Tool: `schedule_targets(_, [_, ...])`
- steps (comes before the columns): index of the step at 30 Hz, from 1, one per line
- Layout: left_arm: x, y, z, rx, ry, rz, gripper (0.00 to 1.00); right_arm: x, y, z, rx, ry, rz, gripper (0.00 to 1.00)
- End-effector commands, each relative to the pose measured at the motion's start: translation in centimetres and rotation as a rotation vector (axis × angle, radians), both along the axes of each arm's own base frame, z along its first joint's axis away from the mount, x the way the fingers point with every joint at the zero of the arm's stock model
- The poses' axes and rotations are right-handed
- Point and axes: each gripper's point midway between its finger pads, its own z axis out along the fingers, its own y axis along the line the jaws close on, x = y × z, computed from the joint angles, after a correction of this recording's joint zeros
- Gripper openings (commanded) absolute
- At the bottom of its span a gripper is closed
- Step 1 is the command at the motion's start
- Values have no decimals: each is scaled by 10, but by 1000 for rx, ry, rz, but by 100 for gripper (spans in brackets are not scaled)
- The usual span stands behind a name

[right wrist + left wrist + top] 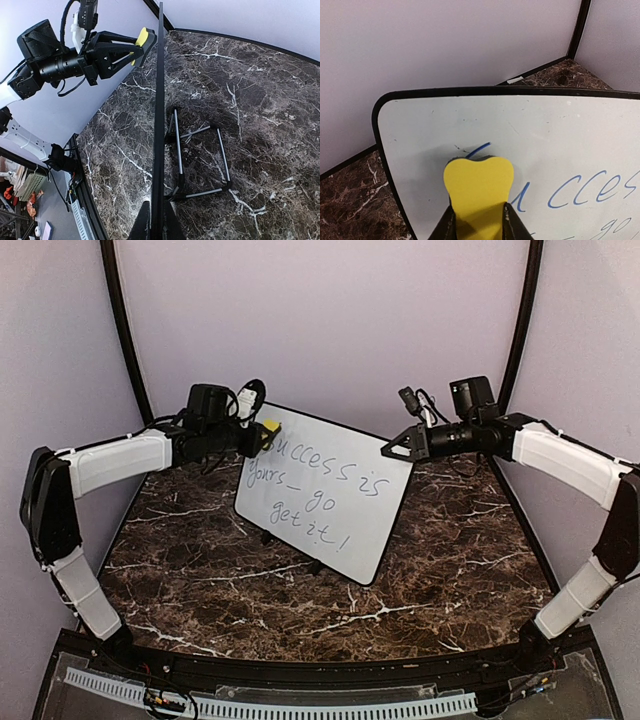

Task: Erase the whiteboard
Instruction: Erase the center of the whiteboard.

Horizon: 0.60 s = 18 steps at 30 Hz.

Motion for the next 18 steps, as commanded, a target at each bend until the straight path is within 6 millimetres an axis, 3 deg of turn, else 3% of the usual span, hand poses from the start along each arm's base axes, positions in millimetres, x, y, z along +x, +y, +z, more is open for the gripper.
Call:
schedule_targets(1, [-24, 8, 42, -89, -32, 13, 25, -5, 3, 37, 57, -89, 47, 0])
schedule_targets(4, [-38, 8, 44, -126, -10, -12, 25, -4, 5, 32, 64, -71, 50, 0])
schedule_targets(11, [-63, 13, 20, -139, 62, -31, 25, -1, 3, 27, 47, -63, 31, 0])
schedule_targets(18, [-96, -4, -28, -41, 162, -71, 25, -1, 2, 32, 51, -75, 27, 0])
